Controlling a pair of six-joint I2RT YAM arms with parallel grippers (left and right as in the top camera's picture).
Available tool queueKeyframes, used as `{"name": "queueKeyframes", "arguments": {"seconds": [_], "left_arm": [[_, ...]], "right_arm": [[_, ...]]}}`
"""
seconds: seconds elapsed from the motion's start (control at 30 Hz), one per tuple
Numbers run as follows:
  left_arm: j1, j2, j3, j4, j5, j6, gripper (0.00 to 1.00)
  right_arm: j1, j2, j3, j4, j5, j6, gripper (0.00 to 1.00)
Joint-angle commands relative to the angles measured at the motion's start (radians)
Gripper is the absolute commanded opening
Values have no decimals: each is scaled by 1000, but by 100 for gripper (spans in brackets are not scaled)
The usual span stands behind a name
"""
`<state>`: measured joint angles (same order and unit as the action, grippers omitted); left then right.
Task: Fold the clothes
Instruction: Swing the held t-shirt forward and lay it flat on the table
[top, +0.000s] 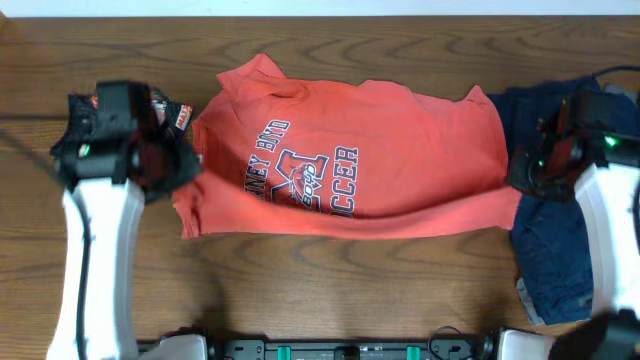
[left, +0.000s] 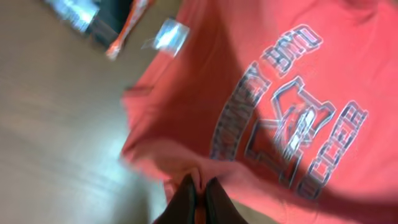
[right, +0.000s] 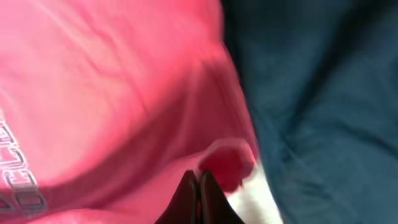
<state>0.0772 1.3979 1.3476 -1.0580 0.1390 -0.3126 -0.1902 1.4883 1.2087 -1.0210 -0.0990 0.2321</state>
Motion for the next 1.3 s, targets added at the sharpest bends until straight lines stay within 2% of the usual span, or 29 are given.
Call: {"name": "queueKeyframes", "arguments": {"seconds": [0.0, 0.13, 0.27, 0.4, 0.53, 0.67, 0.73, 0.97, 1.07, 1.17, 1.27], "left_arm": [[5, 119, 33, 133, 87, 40, 6], [5, 239, 164, 404, 130, 50, 6], [6, 298, 412, 617, 144, 27, 6], [19, 330, 738, 661, 137, -31, 6], [66, 327, 975, 620, 138, -34, 6], [111, 306, 1087, 426, 177, -32, 6], [114, 291, 1089, 295, 207, -16, 6], [102, 312, 1056, -301, 216, 74, 6], [102, 329, 1006, -475, 216, 92, 6], [102, 330, 918, -625, 216, 121, 6], [92, 297, 772, -631, 211, 151, 6]], "right_arm": [[-5, 85, 61, 114, -130, -34, 1], [-5, 150, 215, 381, -231, 35, 1], [-7, 155, 437, 619, -172, 164, 1], [-18, 154, 710, 620, -68, 190, 1], [-29, 154, 924, 487, 72, 114, 1], [-33, 154, 984, 329, 126, 43, 1], [-32, 156, 981, 223, 125, 32, 1], [-4, 189, 914, -207, 117, 32, 1], [15, 200, 865, -350, 117, -6, 1], [29, 201, 766, -482, 117, -26, 1], [29, 199, 649, -554, 117, -24, 1]]}}
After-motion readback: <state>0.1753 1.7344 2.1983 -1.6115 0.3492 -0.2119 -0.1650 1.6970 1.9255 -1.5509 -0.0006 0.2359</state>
